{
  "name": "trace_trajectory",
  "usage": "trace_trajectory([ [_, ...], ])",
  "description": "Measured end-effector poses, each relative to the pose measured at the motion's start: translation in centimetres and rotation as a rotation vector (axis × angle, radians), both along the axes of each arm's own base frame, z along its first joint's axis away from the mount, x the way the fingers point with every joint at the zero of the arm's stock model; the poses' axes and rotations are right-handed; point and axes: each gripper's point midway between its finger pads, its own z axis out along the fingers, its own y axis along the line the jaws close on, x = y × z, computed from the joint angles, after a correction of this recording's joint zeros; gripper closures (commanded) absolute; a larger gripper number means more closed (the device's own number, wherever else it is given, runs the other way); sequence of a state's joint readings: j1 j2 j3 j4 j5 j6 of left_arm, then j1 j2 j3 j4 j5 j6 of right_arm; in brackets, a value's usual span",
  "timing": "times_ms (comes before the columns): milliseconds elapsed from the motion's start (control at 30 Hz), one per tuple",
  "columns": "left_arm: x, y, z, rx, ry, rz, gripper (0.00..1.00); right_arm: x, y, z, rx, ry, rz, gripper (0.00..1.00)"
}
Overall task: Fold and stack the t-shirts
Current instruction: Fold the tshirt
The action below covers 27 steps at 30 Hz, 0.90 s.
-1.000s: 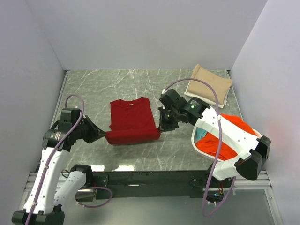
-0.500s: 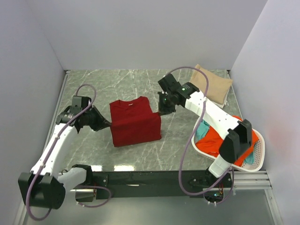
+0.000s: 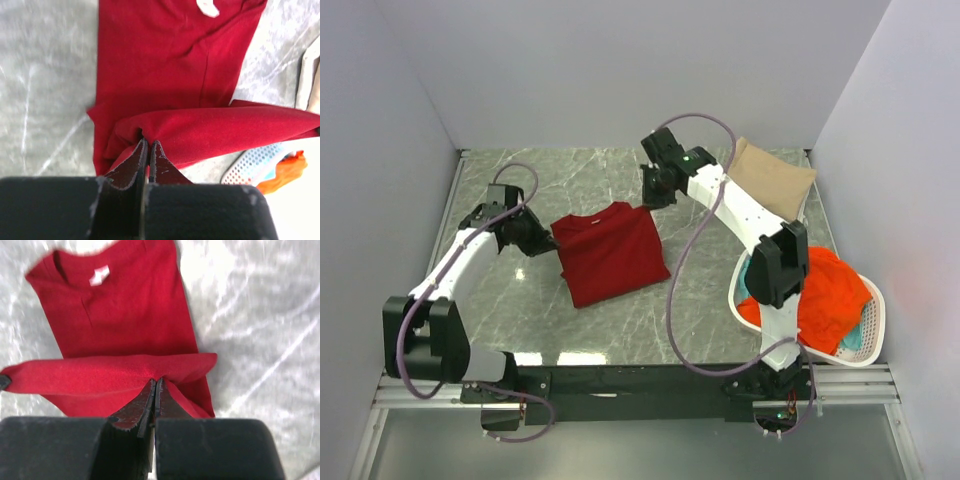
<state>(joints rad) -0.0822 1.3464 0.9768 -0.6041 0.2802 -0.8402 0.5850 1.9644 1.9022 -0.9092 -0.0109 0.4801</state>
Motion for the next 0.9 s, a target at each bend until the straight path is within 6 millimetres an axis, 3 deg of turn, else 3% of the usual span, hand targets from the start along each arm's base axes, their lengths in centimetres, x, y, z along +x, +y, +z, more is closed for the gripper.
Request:
trace_trajectory([
  [300,3.7,2.0,-1.6,0.026,-0.01,0.043,1.0,4.8,1.8,-0.7,0.008,-0.052,0.011,1.0],
  [700,6.4,4.0,-5.2,0.034,0.008,0.083,1.0,7.4,3.4,-6.0,-0.002,-0.013,0.029,1.0],
  [900,7.7,4.2,-6.0,0.042,0.005,0.07,1.0,8.2,3.7,-6.2,0.007,-0.029,0.026,1.0],
])
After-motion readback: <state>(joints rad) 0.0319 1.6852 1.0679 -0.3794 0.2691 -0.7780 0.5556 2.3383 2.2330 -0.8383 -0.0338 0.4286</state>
